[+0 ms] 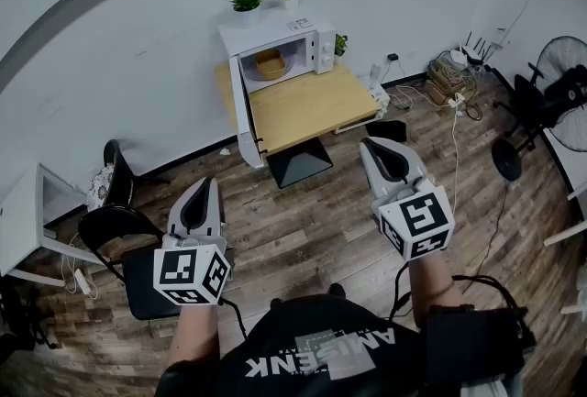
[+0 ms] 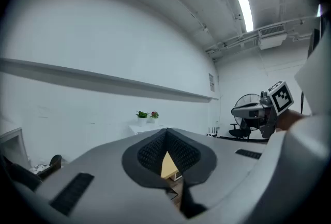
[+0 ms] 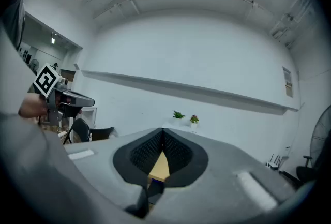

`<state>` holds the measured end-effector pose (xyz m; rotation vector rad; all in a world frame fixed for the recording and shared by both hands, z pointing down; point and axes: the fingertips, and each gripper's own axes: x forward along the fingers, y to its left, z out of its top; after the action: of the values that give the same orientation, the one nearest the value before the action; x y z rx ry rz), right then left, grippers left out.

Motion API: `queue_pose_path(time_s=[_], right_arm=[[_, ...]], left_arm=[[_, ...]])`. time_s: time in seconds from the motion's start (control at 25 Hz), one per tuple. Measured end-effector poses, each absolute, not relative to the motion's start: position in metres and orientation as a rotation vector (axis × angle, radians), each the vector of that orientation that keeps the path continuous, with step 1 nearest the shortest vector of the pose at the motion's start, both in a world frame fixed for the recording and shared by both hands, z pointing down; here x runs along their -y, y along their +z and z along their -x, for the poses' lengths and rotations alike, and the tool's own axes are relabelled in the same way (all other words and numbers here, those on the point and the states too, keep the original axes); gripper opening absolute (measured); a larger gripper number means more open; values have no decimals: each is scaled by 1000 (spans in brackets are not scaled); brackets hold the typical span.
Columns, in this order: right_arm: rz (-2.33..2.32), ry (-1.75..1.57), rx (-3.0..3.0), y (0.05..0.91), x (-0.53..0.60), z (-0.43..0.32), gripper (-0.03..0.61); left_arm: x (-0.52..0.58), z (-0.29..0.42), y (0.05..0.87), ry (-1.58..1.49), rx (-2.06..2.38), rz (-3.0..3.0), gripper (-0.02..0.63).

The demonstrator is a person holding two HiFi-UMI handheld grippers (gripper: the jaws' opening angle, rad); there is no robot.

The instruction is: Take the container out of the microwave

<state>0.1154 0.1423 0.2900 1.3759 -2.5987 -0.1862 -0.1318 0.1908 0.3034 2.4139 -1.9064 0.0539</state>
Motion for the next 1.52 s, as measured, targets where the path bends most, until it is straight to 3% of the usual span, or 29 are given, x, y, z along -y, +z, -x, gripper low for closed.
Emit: queue_pose_path(time_s=[0.84, 1.52], right_arm=[[-1312, -213, 2640, 286, -146, -127, 6], [-1318, -199, 2674, 297, -133, -195, 6]], left_arm=[[-190, 112, 307, 60, 1907, -2389, 2], [-172, 47, 304, 69, 1892, -2419, 2]])
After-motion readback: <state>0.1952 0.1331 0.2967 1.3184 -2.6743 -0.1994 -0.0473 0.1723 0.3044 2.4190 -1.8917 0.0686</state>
